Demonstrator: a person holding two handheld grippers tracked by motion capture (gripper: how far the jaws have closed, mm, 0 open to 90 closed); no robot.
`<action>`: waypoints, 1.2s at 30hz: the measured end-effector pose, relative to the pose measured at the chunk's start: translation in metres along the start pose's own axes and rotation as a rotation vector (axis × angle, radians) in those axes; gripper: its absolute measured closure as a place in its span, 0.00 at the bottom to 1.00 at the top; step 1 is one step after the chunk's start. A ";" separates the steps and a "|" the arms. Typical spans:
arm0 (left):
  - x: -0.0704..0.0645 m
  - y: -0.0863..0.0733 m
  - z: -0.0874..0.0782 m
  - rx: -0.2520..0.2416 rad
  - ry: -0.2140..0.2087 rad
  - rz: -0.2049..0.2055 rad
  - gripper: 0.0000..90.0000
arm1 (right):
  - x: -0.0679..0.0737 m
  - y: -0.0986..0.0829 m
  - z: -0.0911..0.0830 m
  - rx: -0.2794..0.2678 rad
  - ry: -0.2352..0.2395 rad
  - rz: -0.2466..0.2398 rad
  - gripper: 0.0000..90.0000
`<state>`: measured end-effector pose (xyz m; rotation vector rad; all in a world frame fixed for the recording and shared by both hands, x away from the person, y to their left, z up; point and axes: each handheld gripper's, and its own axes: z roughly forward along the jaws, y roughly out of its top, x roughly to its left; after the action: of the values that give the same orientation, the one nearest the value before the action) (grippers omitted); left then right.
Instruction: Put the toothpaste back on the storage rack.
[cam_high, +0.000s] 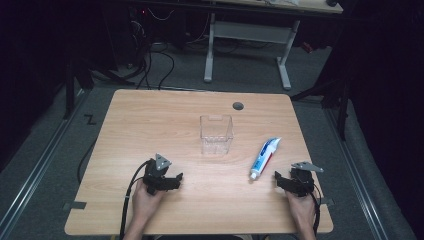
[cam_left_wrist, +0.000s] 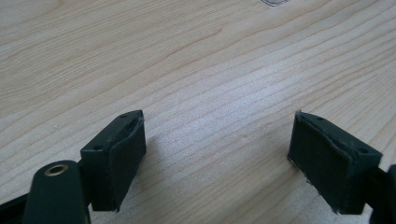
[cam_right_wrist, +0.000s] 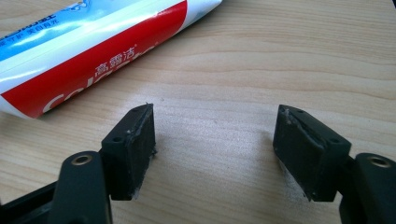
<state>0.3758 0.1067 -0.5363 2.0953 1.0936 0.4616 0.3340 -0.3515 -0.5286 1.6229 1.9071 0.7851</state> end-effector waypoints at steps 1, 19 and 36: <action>0.000 0.000 0.000 0.000 0.000 -0.001 0.21 | 0.000 0.001 -0.001 0.011 0.002 0.009 0.35; 0.000 0.000 0.000 -0.001 -0.001 0.000 0.21 | 0.008 0.000 -0.014 -0.019 0.095 0.030 0.37; 0.000 0.000 0.000 -0.001 -0.001 0.000 0.21 | 0.018 0.024 -0.019 -0.022 0.129 0.000 0.38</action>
<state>0.3758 0.1067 -0.5363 2.0945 1.0930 0.4608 0.3345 -0.3327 -0.4992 1.5933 1.9791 0.9278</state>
